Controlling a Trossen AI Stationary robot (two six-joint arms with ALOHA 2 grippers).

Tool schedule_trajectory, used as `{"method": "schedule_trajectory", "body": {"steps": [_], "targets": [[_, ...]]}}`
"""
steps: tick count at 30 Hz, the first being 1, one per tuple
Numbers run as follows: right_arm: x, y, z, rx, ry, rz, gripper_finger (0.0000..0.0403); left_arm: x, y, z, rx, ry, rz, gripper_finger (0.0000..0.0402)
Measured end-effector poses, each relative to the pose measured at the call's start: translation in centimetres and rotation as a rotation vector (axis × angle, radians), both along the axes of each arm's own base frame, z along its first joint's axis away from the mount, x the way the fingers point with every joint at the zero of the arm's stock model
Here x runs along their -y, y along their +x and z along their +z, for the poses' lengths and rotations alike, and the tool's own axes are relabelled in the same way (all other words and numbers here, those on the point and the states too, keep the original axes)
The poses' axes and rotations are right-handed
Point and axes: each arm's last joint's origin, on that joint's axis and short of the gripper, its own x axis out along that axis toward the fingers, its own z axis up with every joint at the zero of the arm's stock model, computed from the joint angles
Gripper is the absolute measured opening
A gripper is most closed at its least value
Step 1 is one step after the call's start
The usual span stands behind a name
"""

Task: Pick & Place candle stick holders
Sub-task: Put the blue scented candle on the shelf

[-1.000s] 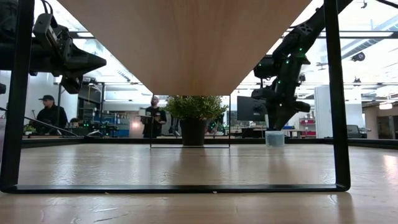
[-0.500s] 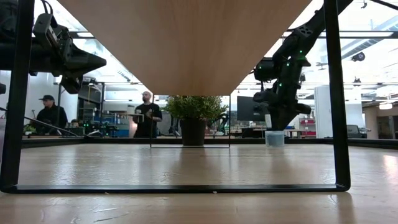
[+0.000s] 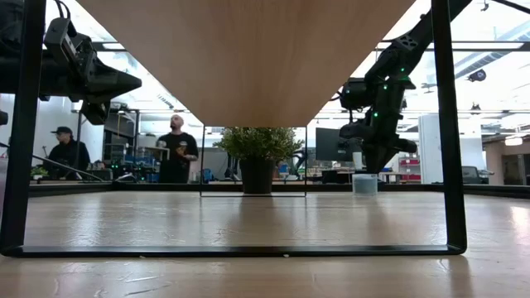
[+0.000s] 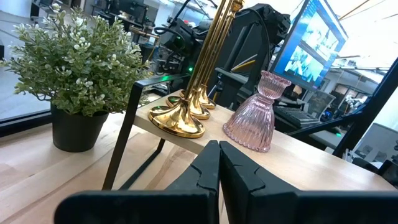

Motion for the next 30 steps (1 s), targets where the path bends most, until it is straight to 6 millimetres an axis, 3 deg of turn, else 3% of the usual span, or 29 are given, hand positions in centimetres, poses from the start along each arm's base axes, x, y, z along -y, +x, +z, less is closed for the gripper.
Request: {"method": "schedule_trajectory", "body": {"steps": [7,17,23,30], "targets": [[-0.1,-0.1,0.4,-0.002,0.011,0.0,0.0008,0.0,0.0,0.0,0.0,0.0,0.0,0.001],[-1.4,-0.1,2.9,-0.041,0.052,0.066,0.0008,0.0,0.0,0.0,0.0,0.0,0.0,0.001],[-3.5,-0.5,5.4,-0.011,0.045,0.094,0.0008,0.0,0.0,0.0,0.0,0.0,0.0,0.001],[-7.9,-1.4,9.1,0.057,0.05,0.102,0.0008,0.0,0.0,0.0,0.0,0.0,0.0,0.001]]}}
